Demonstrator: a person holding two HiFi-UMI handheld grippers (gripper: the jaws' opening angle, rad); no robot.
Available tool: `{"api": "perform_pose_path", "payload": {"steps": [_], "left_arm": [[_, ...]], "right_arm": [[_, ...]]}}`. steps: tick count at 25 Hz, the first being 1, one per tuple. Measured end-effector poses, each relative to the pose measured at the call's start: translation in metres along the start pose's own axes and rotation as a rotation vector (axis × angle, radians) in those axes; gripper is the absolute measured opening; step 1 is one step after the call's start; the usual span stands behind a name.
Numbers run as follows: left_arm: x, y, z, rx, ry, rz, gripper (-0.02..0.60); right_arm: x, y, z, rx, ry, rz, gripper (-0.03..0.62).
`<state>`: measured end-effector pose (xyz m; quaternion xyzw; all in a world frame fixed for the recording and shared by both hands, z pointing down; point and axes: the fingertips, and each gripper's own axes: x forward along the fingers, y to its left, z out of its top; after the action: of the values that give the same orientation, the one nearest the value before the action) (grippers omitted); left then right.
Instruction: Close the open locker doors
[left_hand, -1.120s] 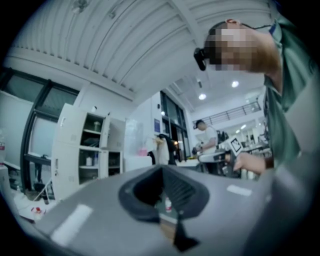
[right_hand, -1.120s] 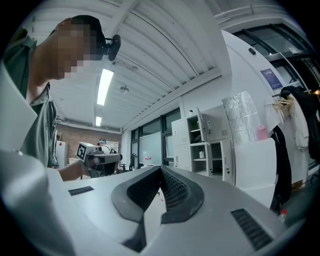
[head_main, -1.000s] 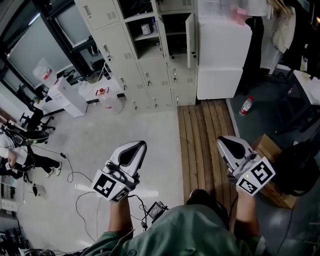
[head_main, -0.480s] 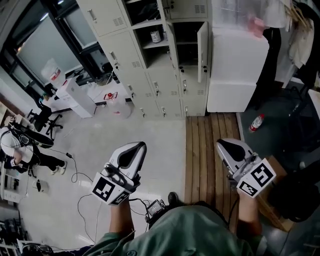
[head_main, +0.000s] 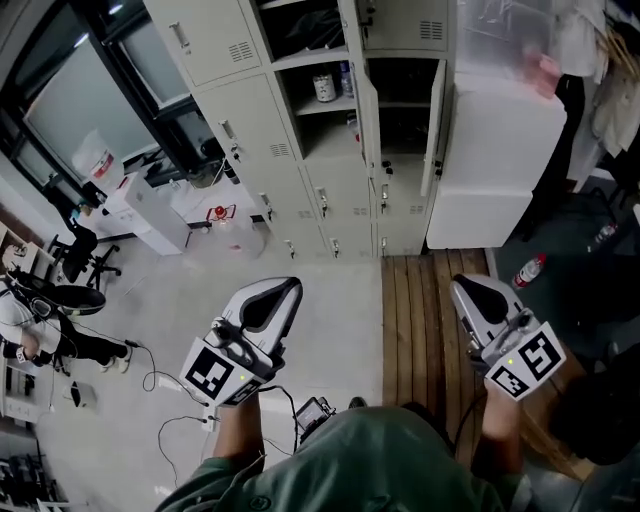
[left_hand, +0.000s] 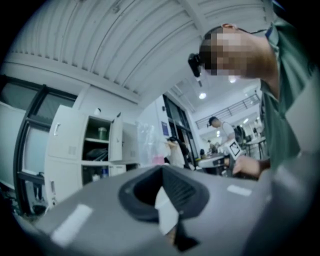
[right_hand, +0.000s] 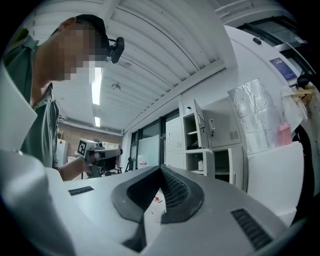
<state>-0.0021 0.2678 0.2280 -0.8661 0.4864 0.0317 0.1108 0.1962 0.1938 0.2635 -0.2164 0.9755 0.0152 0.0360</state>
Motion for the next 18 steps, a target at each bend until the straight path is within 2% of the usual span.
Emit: {"api": "perform_pose_path", "payload": {"steps": [3,5,8,12,18], "left_arm": [[0.011,0.038,-0.007,0.018,-0.011,-0.013,0.000],[0.019,0.057,-0.011,0.002,-0.034,-0.025,0.000],[0.034,0.085,-0.023,-0.010,-0.021,-0.008,0.000],[0.069,0.108,-0.030,-0.019,-0.026,-0.009,0.000],[0.133,0.141,-0.033,-0.007,-0.017,0.059,0.000]], "right_arm": [[0.036,-0.018,0.001,-0.011,-0.021,-0.020,-0.008],[0.054,-0.025,-0.003,-0.003,-0.019,-0.023,-0.008],[0.080,-0.041,0.000,-0.009,-0.010,-0.012,-0.008],[0.107,-0.074,0.011,-0.027,-0.016,0.017,-0.008],[0.150,-0.138,0.021,-0.016,-0.024,0.110,-0.008]]}}
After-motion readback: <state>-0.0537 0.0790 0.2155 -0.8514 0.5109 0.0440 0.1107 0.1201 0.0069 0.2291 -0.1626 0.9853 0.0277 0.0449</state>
